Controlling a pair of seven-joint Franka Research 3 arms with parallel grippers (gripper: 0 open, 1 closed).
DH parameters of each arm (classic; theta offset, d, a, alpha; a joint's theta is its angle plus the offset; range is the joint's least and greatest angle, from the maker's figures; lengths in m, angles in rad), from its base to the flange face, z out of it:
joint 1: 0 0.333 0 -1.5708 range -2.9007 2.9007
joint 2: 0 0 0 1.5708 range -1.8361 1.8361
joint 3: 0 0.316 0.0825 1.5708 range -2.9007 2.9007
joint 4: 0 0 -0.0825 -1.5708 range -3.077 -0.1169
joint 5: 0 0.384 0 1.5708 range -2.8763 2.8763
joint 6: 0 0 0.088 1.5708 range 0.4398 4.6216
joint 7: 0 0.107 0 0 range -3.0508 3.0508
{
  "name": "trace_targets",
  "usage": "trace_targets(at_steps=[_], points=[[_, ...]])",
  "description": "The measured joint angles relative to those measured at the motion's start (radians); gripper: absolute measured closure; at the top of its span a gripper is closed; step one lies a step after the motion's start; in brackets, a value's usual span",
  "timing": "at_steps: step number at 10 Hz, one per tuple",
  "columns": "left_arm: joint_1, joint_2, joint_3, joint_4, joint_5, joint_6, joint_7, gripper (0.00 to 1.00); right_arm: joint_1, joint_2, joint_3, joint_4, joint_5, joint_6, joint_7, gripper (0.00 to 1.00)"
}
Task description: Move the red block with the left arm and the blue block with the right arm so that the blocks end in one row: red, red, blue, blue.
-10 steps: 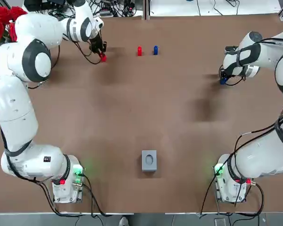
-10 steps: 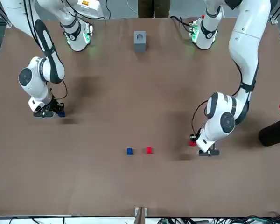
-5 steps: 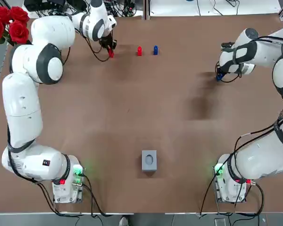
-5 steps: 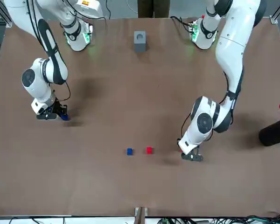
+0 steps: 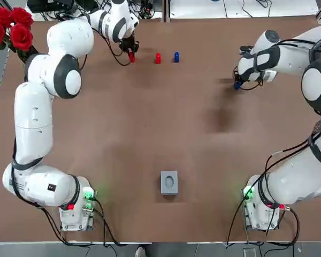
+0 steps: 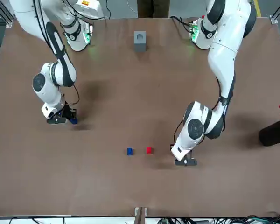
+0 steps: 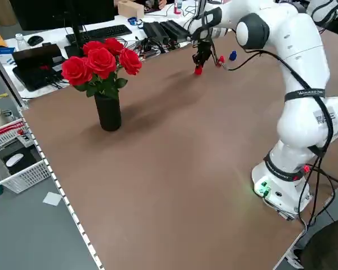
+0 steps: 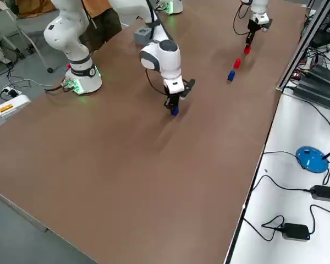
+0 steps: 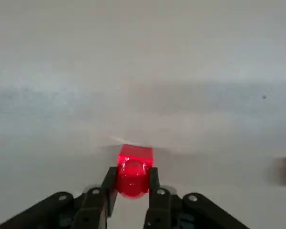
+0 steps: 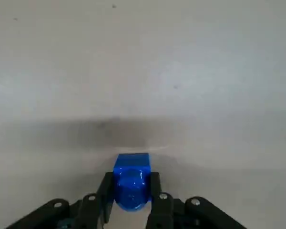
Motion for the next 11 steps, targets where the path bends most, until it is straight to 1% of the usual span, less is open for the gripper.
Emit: trace_targets(at_steps=[2, 5, 11], points=[[-0.015, 0.024, 0.001, 0.043, -0.004, -0.014, -0.038, 0.7, 0.008, 0.027, 0.026, 0.041, 0.0, -0.001, 0.049, 0.66], [-0.032, 0.049, 0.001, 0.089, -0.012, -0.032, -0.075, 0.7, 0.053, 0.075, 0.036, 0.121, 0.0, -0.016, 0.123, 0.66], [-0.048, 0.062, 0.001, 0.11, -0.014, -0.037, -0.078, 0.7, 0.121, 0.181, 0.045, 0.301, 0.0, -0.064, 0.198, 0.66]])
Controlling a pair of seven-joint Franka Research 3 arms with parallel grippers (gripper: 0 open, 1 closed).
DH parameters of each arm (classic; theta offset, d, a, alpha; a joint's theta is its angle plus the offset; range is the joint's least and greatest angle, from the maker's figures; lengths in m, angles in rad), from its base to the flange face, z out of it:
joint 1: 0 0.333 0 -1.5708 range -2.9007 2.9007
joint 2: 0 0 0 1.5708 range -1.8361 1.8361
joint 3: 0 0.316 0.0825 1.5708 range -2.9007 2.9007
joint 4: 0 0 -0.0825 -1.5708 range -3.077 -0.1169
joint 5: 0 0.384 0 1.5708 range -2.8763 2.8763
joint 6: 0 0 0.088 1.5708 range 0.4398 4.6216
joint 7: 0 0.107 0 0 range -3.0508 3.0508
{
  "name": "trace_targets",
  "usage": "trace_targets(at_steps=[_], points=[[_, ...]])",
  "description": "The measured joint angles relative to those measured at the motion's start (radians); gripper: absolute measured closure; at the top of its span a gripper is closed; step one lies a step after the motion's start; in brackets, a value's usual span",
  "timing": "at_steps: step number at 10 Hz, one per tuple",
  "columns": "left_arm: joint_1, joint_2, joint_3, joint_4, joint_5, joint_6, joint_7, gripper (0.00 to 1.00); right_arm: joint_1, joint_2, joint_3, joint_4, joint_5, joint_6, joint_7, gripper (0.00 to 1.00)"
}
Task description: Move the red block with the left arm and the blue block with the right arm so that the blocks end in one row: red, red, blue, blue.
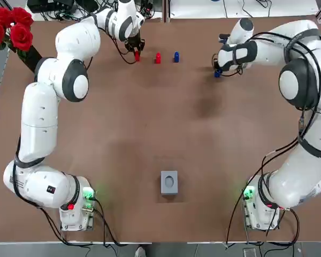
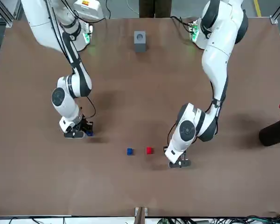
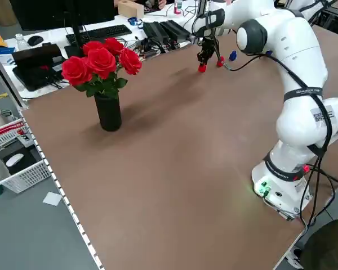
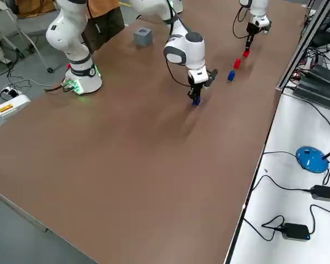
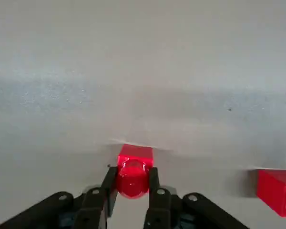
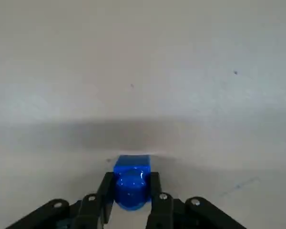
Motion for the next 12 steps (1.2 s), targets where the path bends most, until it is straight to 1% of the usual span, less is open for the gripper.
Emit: trace_targets(at_steps=[5, 8, 11, 12], points=[[0.0, 0.006, 0.0, 0.01, -0.005, -0.001, 0.0, 0.7, 0.061, 0.088, 0.001, 0.155, 0.0, -0.054, 0.097, 0.66], [0.0, 0.006, 0.0, 0.011, -0.005, -0.002, 0.0, 0.7, 0.087, 0.132, 0.002, 0.245, -0.008, -0.122, 0.154, 0.66], [-0.001, 0.006, -0.002, 0.012, -0.005, -0.008, -0.006, 0.7, 0.104, 0.196, 0.005, 0.362, -0.099, -0.172, 0.281, 0.66], [-0.003, 0.006, -0.003, 0.012, -0.005, -0.01, -0.016, 0.7, 0.104, 0.221, 0.008, 0.405, -0.107, -0.184, 0.301, 0.66]])
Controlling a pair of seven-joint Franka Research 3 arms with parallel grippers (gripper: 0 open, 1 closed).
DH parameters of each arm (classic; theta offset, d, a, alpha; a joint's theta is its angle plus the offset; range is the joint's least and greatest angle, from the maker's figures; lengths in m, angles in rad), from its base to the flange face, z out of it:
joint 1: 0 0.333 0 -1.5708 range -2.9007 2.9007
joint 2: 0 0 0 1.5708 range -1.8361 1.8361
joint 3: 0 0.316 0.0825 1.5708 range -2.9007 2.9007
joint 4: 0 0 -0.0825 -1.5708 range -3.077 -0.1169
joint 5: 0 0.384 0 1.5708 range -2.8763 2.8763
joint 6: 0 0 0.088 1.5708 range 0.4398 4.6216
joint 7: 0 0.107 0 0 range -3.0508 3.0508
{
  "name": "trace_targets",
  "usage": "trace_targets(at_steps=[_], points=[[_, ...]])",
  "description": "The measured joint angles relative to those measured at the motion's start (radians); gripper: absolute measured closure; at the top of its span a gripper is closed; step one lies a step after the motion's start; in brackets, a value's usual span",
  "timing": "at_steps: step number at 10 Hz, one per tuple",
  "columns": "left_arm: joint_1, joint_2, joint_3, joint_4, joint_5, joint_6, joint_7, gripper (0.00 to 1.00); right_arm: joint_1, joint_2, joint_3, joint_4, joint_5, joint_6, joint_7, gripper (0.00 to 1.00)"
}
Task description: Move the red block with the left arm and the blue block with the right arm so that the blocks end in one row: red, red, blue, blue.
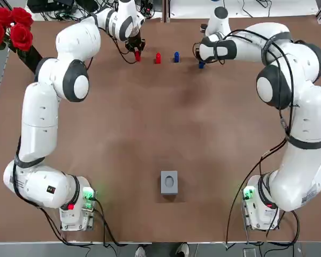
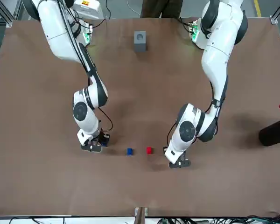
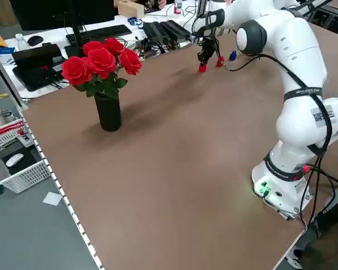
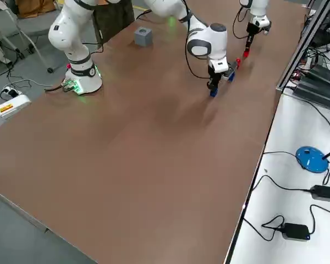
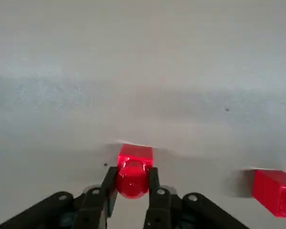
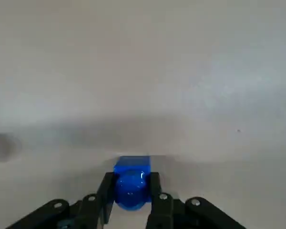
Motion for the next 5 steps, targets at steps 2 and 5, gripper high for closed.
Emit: trace_targets(at_steps=[2, 5], points=[[-0.005, 0.0, -0.001, 0.0, 0.0, -0.002, -0.008, 0.7, 0.001, 0.047, 0.003, 0.088, -0.008, -0.043, 0.029, 0.66], [-0.006, 0.0, -0.001, 0.001, 0.0, -0.002, -0.009, 0.57, 0.008, 0.093, 0.004, 0.171, -0.017, -0.087, 0.063, 0.66]])
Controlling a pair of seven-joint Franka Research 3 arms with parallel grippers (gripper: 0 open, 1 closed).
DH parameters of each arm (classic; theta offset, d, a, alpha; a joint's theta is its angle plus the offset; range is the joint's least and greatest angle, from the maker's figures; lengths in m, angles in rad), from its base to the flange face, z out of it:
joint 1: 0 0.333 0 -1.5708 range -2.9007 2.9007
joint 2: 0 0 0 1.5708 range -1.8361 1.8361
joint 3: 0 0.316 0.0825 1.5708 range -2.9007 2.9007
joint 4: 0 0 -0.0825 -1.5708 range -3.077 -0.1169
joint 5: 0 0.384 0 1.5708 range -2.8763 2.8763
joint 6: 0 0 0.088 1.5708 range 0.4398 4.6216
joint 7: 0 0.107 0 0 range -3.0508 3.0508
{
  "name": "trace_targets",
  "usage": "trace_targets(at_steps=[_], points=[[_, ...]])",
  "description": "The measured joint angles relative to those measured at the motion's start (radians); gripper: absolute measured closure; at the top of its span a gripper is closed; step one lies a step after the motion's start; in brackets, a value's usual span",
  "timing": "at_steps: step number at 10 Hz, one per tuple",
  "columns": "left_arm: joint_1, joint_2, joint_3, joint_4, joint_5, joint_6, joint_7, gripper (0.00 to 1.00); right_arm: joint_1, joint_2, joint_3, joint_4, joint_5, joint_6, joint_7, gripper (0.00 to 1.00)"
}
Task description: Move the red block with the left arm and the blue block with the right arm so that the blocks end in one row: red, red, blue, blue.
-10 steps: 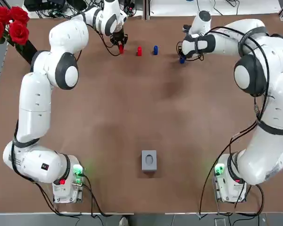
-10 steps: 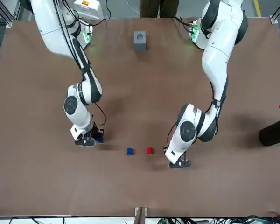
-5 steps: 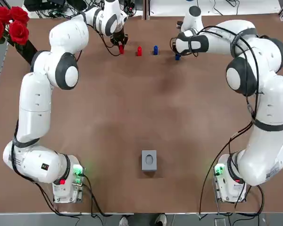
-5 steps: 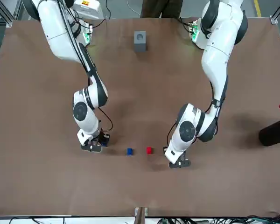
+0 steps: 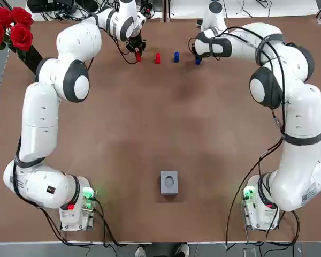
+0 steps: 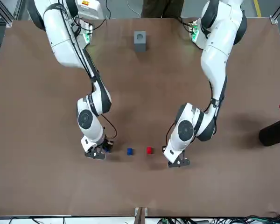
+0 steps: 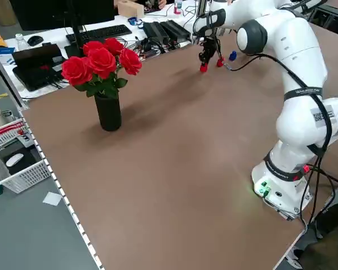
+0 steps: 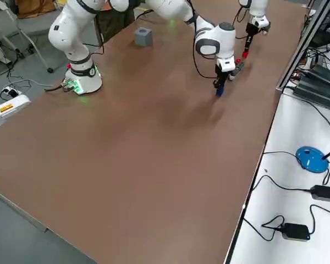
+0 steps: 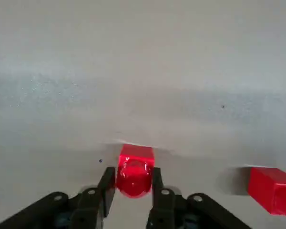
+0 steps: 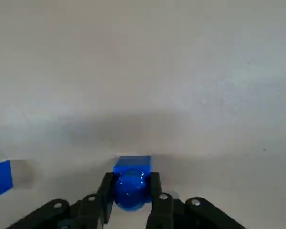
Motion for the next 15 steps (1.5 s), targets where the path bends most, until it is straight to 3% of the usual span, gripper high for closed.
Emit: trace_targets(at_steps=[2, 4, 7, 11, 13, 15], points=[[0.001, -0.015, 0.0, 0.008, 0.0, -0.023, 0.0, 0.28, 0.009, 0.025, 0.0, 0.044, -0.001, -0.014, 0.017, 0.66], [0.006, -0.083, 0.0, 0.019, 0.0, -0.141, 0.0, 0.0, 0.018, 0.04, 0.0, 0.072, -0.001, -0.026, 0.032, 0.65], [0.063, -0.236, 0.0, 0.003, 0.0, -0.255, 0.068, 0.0, 0.025, 0.066, 0.005, 0.078, -0.001, -0.026, 0.041, 0.55], [0.236, -0.49, -0.027, -0.203, -0.051, -0.261, 0.224, 0.0, 0.026, 0.076, 0.006, 0.102, -0.001, -0.052, 0.048, 0.5], [0.267, -0.621, 0.044, -0.299, -0.189, -0.274, 0.276, 0.0, 0.026, 0.075, 0.006, 0.123, -0.001, -0.065, 0.051, 0.26], [0.275, -0.748, 0.151, -0.39, -0.243, -0.297, 0.418, 0.0, 0.026, 0.059, 0.005, 0.136, 0.0, -0.097, 0.062, 0.0]])
